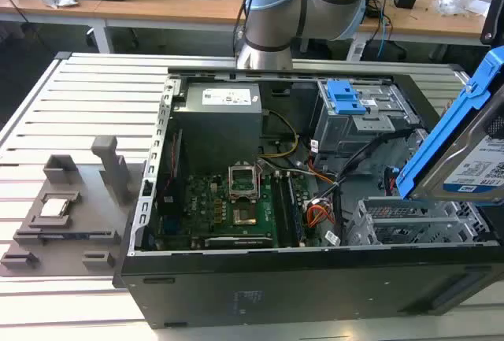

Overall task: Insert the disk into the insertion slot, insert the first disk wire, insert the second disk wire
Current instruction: 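Insert the disk into the insertion slot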

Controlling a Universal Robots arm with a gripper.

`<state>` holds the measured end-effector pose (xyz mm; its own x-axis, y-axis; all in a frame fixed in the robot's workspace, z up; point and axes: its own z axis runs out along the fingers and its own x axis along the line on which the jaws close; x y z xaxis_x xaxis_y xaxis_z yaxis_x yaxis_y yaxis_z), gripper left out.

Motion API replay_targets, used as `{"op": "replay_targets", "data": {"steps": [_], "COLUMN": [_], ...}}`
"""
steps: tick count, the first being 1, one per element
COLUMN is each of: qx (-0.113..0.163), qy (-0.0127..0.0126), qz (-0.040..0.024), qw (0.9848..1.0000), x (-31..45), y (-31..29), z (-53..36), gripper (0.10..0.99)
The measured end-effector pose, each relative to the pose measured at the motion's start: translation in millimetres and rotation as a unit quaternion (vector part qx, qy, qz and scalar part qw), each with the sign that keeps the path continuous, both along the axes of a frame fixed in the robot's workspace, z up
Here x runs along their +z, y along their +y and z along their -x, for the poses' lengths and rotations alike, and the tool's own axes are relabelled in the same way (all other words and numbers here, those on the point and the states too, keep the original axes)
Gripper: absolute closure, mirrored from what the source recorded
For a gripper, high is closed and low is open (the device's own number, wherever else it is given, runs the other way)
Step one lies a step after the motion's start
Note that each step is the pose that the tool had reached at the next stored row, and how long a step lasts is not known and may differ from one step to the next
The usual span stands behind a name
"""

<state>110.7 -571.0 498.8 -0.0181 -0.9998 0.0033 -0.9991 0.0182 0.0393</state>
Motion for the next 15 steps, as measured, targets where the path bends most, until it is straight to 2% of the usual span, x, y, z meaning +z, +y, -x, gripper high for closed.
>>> {"op": "replay_targets", "data": {"steps": [1, 2, 4, 6, 15], "qx": [0.0, 0.002, 0.006, 0.012, 0.012], "qy": [0.0, 0.0, 0.0001, 0.0002, 0.0002], "qz": [-0.0078, -0.0122, -0.0131, -0.0134, -0.0133], "qw": [1.0, 0.9999, 0.9999, 0.9998, 0.9998], "x": [-1.4, -2.4, -3.5, -7.7, -19.7], "y": [0.0, 0.0, 0.1, 0.0, 0.0], "z": [0.0, 0.1, 0.1, 0.1, 0.1], "gripper": [0.722, 0.722, 0.722, 0.722, 0.722]}}
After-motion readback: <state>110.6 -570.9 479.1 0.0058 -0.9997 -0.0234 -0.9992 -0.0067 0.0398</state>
